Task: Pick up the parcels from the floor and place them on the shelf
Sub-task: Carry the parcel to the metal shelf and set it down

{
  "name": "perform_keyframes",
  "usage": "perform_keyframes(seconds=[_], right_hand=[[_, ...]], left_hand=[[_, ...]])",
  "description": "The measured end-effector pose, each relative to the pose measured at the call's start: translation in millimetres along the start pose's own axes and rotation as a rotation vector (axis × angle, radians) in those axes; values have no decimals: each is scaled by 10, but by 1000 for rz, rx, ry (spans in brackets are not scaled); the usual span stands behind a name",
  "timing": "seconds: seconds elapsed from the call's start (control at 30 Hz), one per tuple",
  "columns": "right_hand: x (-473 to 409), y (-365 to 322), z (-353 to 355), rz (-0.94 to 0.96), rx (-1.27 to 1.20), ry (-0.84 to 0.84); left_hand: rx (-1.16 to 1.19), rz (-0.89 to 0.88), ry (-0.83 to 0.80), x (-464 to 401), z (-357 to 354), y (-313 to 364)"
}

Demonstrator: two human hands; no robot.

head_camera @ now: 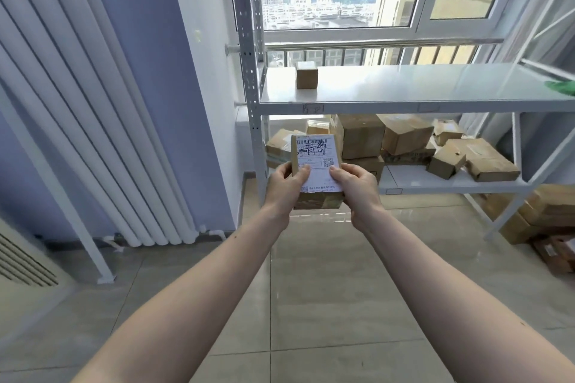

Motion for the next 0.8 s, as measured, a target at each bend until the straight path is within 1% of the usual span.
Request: perform_keyframes(seconds=[0.23, 0.37, 0.5, 0.63, 0.8], right_hand=[[-958, -483, -463, 81, -3, 42], [-1410, -743, -638, 136, 14, 75], [-1885, -999, -811, 165, -6, 54], [-2402, -1309, -974, 241, -42, 8], [-2994, -1772, -1146, 377, -90, -49]], left_hand=[[13, -62, -51, -1096, -342, 460], [23, -52, -29, -1624, -553, 631], [78, -72, -29, -2120, -784, 860], [139, -158, -42, -2600, -1062, 1143], [196, -291, -8, -3116, -1392, 1572]])
Point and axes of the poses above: each hand's wrist, its own x-axis away from the middle knuckle, its own z-axis out of the back of the hand, y = z × x, the point moved 6 cm from there along -x, towards the middle knuckle, and after that the axes turned 11 degrees about y, right-handed, at the moved point
